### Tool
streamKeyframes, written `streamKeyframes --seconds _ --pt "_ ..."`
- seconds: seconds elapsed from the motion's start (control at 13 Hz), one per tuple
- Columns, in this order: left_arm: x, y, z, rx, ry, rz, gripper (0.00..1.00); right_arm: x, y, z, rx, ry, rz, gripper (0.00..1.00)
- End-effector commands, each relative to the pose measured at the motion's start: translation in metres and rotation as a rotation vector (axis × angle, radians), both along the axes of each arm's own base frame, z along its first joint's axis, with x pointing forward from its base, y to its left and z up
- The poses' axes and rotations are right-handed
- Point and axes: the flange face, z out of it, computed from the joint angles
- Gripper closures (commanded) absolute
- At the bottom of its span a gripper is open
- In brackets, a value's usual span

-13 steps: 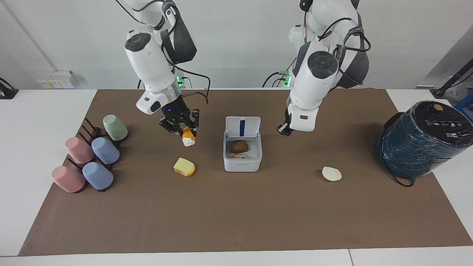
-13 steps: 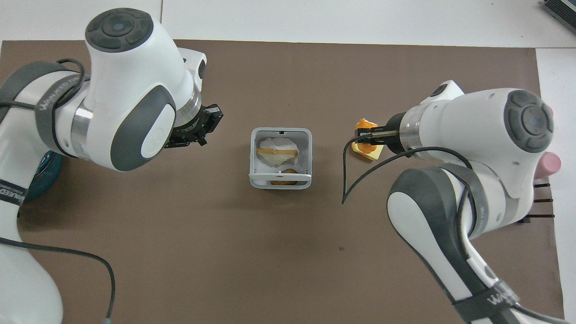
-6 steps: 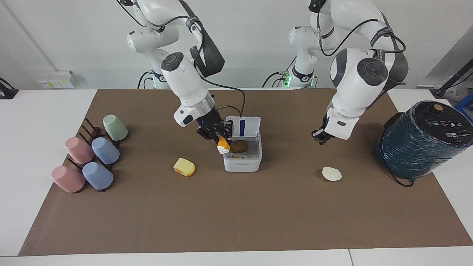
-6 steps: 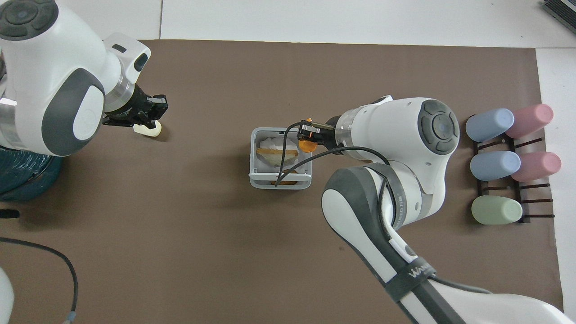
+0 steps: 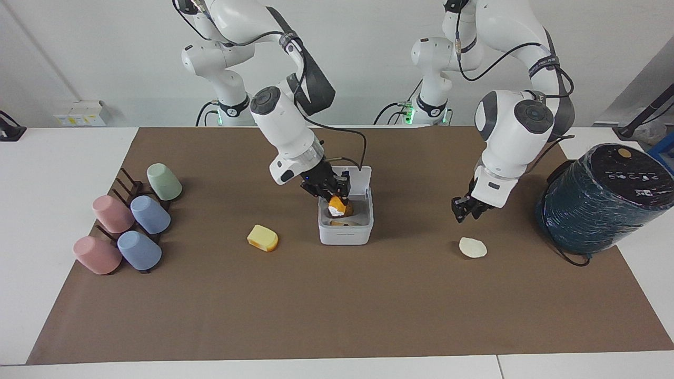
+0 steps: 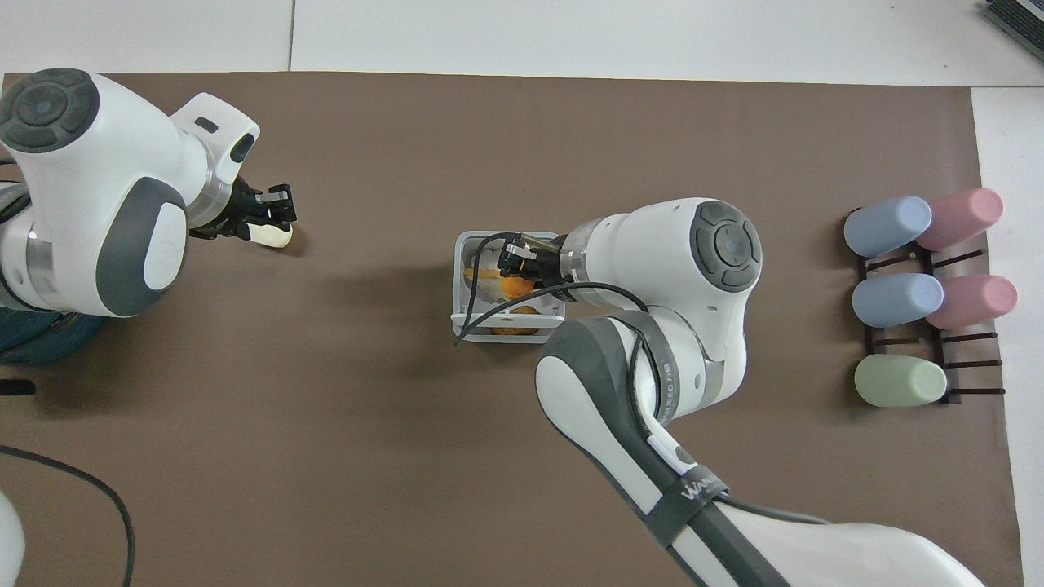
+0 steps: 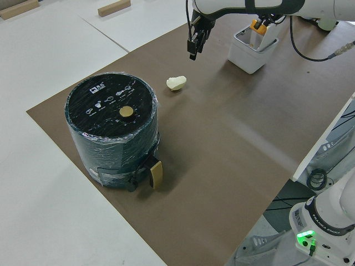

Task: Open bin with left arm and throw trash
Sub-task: 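Drop the orange piece into the bin while the left gripper grasps the cream piece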

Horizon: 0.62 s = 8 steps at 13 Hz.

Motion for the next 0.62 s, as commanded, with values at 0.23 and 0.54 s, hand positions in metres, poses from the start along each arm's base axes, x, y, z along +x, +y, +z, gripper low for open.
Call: streamKeyframes --seconds 0.23,0.54 --pt "0.005 0.029 -0.065 0.038 -0.074 -0.007 0.41 0.005 -0.004 -0.013 0.008 0.028 -0.043 0.78" --pt "0.019 0.041 -0.097 0.030 -0.123 0.007 0.42 0.007 -0.005 -0.013 0.002 0.014 -0.040 0.00"
